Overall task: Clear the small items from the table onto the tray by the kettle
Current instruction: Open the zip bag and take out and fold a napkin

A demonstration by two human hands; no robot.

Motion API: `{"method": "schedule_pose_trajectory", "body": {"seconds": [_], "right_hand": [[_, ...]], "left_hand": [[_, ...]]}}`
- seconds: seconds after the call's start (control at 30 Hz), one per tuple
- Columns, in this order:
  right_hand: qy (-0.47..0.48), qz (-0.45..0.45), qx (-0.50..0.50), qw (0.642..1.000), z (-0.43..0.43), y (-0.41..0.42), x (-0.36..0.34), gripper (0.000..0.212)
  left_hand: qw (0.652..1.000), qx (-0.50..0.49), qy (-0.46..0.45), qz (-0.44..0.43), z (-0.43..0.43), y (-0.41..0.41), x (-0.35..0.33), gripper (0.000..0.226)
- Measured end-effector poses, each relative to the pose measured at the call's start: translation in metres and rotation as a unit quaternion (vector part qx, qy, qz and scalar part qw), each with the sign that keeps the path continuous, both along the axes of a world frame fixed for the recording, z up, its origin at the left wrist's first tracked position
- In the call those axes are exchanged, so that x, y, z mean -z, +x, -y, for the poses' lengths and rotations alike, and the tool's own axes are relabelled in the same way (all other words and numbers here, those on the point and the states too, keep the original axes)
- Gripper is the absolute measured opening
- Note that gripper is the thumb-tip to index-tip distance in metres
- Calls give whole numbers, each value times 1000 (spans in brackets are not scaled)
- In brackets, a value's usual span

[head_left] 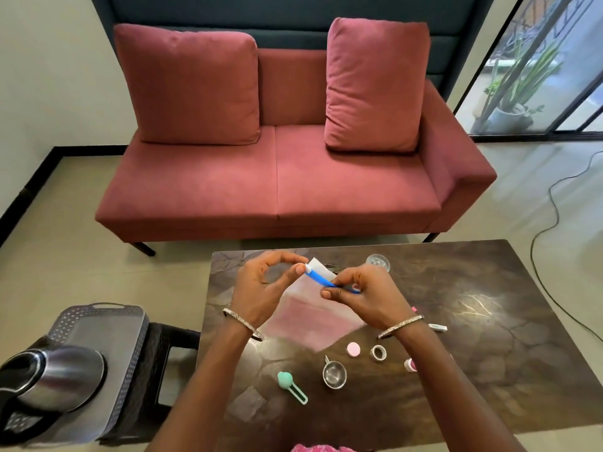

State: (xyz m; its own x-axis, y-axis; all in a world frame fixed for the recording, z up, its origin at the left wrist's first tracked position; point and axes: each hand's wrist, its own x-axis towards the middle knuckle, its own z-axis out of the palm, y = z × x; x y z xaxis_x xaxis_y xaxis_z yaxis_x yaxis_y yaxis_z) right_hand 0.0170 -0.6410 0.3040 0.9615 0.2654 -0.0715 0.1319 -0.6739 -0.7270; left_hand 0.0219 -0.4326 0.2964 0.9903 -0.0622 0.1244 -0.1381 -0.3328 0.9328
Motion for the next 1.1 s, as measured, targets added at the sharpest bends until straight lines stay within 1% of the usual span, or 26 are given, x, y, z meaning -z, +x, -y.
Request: {"method": "schedule_pose_trajectory", "body": {"seconds": [0.13, 0.17, 0.33, 0.4, 0.47, 0.53, 0.57, 0.67, 0.77, 0.93, 1.0, 1.1], "right_hand": [[-9, -18, 6, 1000, -2, -2, 4, 18], [-10, -21, 11, 1000, -2, -2, 6, 19], [1, -52, 31, 998, -14, -8, 23, 19], [-14, -72, 27, 997, -23, -13, 36, 22], [-35, -97, 18, 994, -33, -18, 50, 27], [-42, -131, 4, 991, -44, -22, 65, 30], [-42, -149, -3, 988, -52, -23, 73, 31], [-47, -183, -26, 982, -76, -24, 94, 30], [-75, -169, -32, 982, -95, -18, 116, 28], [-70, -112, 65, 989, -97, 0, 139, 16], [-50, -92, 102, 989, -94, 4, 143, 18], [-42, -60, 141, 987, -88, 9, 145, 24]], "left_hand": [[1000, -5, -17, -18, -3, -3, 8, 4], [999, 1, -28, -25, -4, -3, 10, 1], [991, 32, -97, -88, -14, -12, 37, 3], [983, 34, -133, -125, -21, -22, 53, 11], [973, 28, -157, -167, -31, -33, 70, 25], [964, 28, -160, -212, -44, -46, 87, 32], [961, 28, -150, -229, -52, -52, 98, 30], [961, 4, -108, -254, -73, -64, 129, 14], [955, -22, -99, -279, -87, -68, 157, 12], [941, -33, -87, -326, -101, -55, 206, 11], [933, -57, -92, -343, -107, -46, 225, 10], [916, -94, -128, -367, -114, -28, 249, 1]]}}
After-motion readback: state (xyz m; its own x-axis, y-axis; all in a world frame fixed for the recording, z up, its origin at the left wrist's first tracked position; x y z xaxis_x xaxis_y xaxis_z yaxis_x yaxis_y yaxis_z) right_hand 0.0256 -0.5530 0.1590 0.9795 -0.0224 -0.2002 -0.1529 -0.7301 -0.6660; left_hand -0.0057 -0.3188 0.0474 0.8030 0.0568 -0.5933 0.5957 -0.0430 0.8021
